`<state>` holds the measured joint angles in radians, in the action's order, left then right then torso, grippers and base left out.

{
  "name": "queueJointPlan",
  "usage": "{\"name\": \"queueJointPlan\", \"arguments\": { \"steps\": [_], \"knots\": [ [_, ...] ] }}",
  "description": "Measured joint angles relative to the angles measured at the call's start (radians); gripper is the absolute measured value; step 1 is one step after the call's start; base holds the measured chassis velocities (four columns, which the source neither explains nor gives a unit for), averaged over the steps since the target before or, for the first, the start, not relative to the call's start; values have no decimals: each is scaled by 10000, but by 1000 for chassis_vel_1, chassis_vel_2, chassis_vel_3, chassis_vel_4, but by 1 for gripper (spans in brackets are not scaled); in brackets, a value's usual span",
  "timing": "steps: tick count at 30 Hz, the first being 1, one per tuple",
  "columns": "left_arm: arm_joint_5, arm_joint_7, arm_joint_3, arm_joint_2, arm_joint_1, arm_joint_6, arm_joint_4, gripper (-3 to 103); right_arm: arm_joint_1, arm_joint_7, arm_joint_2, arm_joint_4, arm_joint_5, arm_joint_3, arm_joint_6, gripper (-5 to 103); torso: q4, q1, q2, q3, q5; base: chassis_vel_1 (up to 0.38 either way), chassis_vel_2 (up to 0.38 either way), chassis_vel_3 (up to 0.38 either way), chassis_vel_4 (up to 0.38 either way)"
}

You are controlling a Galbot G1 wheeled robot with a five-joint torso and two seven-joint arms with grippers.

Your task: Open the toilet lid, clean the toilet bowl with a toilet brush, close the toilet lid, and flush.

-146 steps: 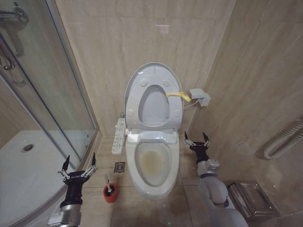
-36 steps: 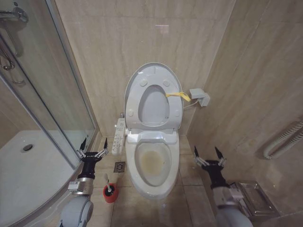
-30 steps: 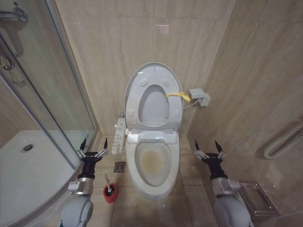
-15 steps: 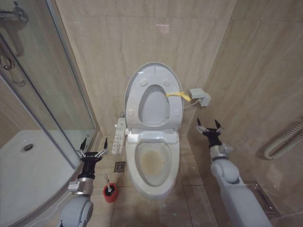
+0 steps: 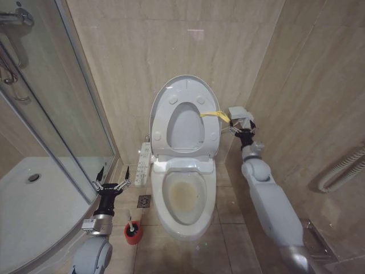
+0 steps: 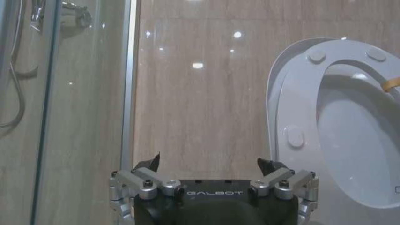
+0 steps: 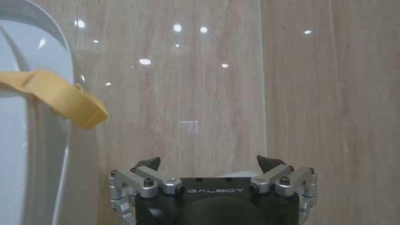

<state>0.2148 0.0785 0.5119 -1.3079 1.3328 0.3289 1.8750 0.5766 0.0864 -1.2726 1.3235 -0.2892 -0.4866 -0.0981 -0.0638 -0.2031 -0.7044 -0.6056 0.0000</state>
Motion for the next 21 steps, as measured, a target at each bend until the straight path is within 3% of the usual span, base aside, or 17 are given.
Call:
{"name": "queueJointPlan", "arguments": {
  "steps": [21],
  "knots": [
    [0,0,0,0,0,0,0,100,-2376,7,-679,-2481,818,347,-244,100,-2,1,-1,1,-2,0,0,0,0]
  ]
}}
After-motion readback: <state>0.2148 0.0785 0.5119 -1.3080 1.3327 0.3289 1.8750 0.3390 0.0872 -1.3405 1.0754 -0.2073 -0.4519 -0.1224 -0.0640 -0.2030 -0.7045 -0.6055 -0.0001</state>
